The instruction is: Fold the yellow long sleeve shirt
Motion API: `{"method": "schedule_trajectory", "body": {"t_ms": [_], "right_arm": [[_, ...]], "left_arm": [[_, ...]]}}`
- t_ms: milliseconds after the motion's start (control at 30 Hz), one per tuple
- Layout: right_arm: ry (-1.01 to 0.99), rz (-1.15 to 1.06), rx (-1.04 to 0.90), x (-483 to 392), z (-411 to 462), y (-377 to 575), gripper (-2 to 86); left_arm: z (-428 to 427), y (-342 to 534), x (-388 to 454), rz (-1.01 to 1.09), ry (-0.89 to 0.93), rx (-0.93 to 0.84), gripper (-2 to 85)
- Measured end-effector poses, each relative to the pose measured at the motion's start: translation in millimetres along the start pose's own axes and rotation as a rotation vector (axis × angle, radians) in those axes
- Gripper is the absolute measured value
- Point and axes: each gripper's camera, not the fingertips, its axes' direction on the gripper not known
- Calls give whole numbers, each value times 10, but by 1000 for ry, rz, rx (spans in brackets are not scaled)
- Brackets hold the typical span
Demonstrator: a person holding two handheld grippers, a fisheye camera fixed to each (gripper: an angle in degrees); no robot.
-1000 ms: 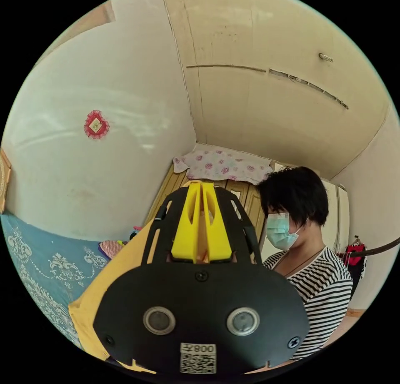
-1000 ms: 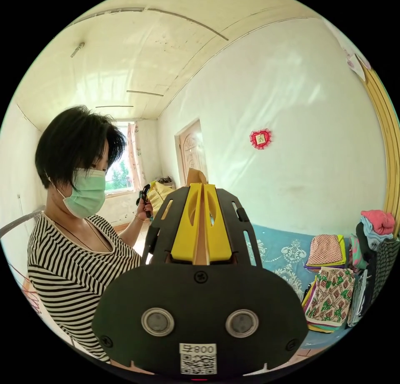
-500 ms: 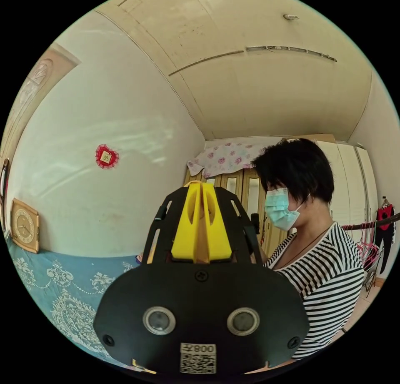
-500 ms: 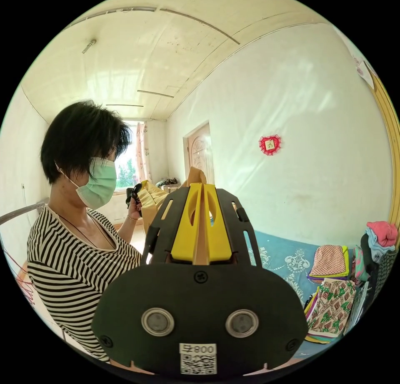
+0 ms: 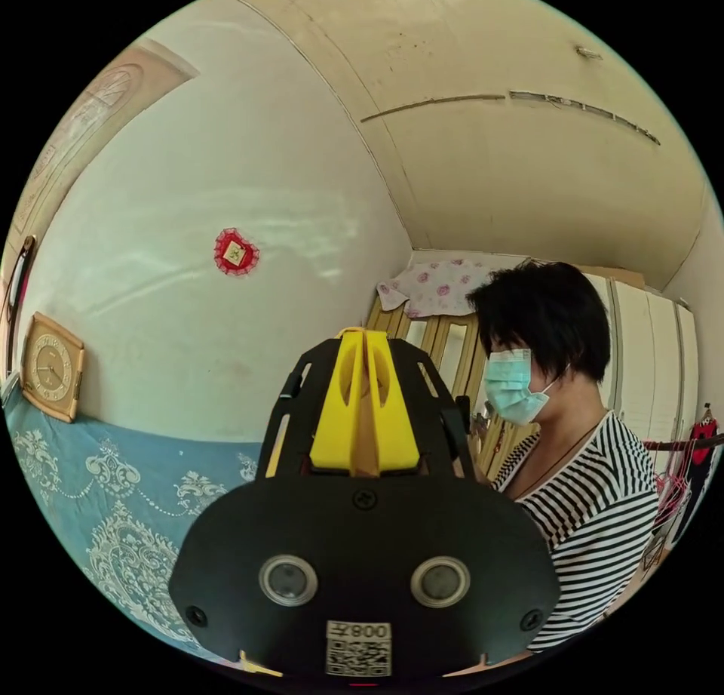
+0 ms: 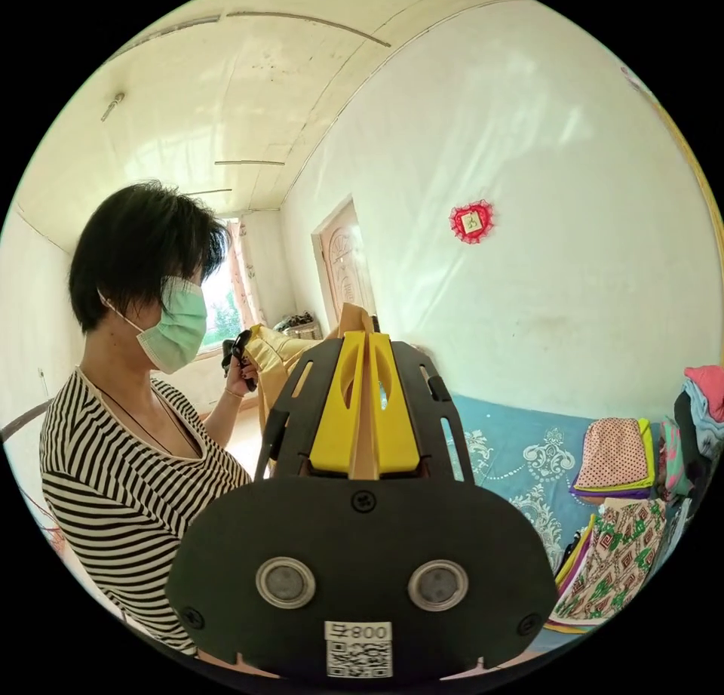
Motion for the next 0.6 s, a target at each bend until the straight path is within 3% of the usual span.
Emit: {"method": "schedule_trajectory", "body": {"t_ms": [300, 600], "right_arm": [[84, 96, -199, 1743, 2107, -229, 3], [156, 392, -500, 4231, 4893, 321, 4]], "left_arm": [[1047, 531, -2662, -192, -247, -158, 5], [2102, 2135, -5747, -511, -493, -390, 21]]}}
